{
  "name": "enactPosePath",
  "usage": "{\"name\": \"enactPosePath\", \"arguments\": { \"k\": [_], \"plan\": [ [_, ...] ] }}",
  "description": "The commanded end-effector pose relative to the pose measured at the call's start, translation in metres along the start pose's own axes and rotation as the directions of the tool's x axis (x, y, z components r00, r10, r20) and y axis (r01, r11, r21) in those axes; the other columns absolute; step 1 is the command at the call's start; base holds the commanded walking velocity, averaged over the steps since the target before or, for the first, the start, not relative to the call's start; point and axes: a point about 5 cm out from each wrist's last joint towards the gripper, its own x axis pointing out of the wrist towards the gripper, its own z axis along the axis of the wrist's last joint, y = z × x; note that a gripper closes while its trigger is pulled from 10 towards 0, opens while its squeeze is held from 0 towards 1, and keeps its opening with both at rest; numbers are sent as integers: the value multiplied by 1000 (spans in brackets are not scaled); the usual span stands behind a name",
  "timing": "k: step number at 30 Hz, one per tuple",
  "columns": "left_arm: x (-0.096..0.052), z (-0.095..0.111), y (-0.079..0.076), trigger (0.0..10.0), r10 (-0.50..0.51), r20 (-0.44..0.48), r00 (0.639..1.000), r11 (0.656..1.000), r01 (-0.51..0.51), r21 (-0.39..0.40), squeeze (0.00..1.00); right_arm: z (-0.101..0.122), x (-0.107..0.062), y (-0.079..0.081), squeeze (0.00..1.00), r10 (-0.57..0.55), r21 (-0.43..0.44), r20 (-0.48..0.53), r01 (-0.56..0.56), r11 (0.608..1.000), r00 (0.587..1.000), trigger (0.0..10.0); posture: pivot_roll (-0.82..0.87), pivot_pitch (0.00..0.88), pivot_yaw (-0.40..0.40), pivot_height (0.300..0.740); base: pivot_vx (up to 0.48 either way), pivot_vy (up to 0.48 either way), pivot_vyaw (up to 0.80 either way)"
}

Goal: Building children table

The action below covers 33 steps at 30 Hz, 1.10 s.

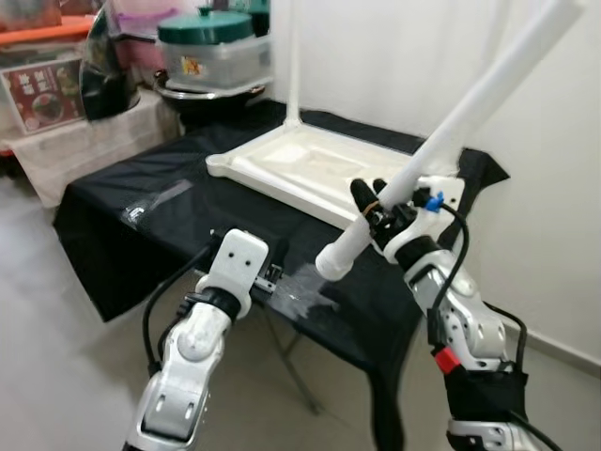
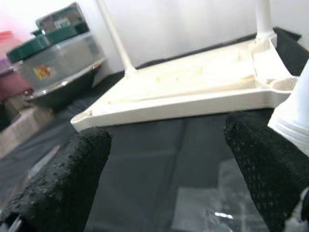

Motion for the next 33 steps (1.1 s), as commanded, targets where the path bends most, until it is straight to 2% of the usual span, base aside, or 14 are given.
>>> {"name": "enactPosePath", "arguments": {
  "k": [1,9,25,30,33],
  "plan": [
    [1,4,1,10000,4,21,1000,1000,-4,4,0,4,0,-2,0,-2,-18,16,2,1000,1000,10000,68,0,-35,740,0,-469,0],
    [3,5,2,10000,10,27,1000,1000,-10,0,0,5,-2,1,0,18,-32,19,-17,999,1000,10000,66,0,-35,740,163,-413,0],
    [3,4,1,10000,22,6,1000,1000,-22,-14,0,4,-3,2,0,35,-48,8,-35,998,999,10000,71,0,-45,740,326,-342,0],
    [2,4,4,10000,51,5,999,998,-51,-47,0,4,-4,5,0,53,-61,7,-52,997,999,10000,71,0,-47,740,428,0,788],
    [2,4,7,10000,66,2,998,994,-65,-85,0,3,-4,6,0,56,-60,5,-56,997,998,10000,72,0,-49,740,0,0,783]
  ]
}}
